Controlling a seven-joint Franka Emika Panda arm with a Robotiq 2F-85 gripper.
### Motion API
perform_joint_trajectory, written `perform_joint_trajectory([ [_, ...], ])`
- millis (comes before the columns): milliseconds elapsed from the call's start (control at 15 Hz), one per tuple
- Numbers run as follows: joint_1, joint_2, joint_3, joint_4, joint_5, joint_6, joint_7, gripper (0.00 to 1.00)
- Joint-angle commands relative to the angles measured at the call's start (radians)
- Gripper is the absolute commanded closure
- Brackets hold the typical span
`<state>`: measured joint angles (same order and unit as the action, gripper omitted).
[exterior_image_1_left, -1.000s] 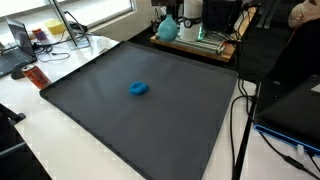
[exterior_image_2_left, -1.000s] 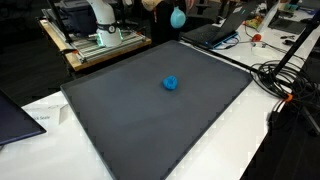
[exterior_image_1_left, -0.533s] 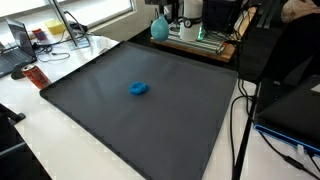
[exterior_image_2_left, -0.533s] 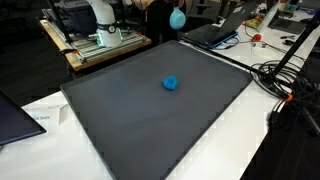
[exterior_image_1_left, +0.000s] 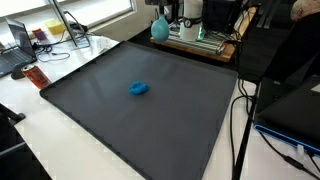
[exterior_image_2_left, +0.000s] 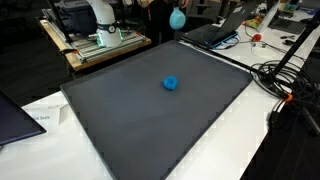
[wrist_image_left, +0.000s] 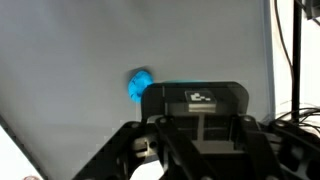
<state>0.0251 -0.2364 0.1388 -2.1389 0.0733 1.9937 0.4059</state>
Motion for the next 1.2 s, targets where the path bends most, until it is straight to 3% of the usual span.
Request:
perform_joint_trajectory([
  [0, 0.01, 0.078, 0.019, 0.064, -0.033, -0.009, 0.071, 0.78],
  [400, 0.041, 0.294, 0.047, 0.234, -0.225, -0.009, 0.311, 0.78],
  [733, 0.109, 0.496, -0.005, 0.431, -0.366, -0.115, 0.407, 0.78],
  [1133, 0.19, 0.693, -0.089, 0.618, -0.445, -0.209, 0.461, 0.78],
])
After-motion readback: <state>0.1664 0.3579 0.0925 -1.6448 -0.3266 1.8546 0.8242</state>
